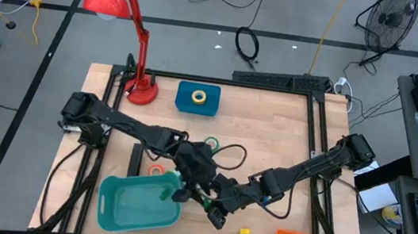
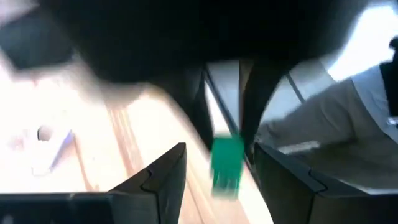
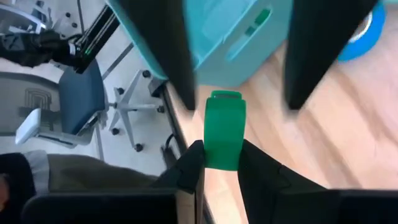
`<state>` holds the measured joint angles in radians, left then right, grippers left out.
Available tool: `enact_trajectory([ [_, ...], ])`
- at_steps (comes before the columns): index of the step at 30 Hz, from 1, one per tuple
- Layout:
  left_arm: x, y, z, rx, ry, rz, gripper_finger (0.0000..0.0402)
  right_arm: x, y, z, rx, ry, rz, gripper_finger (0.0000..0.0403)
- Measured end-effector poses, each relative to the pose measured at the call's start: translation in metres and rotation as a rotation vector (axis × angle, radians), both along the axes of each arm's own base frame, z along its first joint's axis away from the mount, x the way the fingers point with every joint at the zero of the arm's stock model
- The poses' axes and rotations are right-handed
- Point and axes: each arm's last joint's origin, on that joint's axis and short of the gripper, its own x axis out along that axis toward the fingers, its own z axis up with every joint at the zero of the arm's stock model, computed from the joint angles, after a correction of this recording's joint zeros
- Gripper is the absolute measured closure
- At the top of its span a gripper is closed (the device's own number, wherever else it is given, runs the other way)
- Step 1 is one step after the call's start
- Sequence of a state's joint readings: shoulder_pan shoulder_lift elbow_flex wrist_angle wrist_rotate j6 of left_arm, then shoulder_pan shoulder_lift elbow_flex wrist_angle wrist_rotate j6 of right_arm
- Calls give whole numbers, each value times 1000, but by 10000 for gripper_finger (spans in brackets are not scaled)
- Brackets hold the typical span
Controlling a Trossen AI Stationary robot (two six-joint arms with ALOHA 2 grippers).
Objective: Pick and place Stapler, Stapler remover, tape
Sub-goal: Put the green stapler into the green bin
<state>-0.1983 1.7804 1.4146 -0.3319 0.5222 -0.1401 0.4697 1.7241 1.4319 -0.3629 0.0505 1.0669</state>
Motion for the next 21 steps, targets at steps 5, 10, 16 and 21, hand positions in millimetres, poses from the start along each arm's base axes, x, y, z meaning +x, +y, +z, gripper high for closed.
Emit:
enact_trajectory([
  [5,3,8,0,-17,13,-8,221,-5,5,-2,0,33,5,342],
  [10,4,10,0,-27,10,-11,238,-6,7,-2,6,32,4,342],
  [16,2,4,0,-30,13,-32,245,-4,4,-2,0,31,-2,342],
  [21,2,3,0,-24,4,-34,245,-2,0,-1,-2,26,-15,342],
])
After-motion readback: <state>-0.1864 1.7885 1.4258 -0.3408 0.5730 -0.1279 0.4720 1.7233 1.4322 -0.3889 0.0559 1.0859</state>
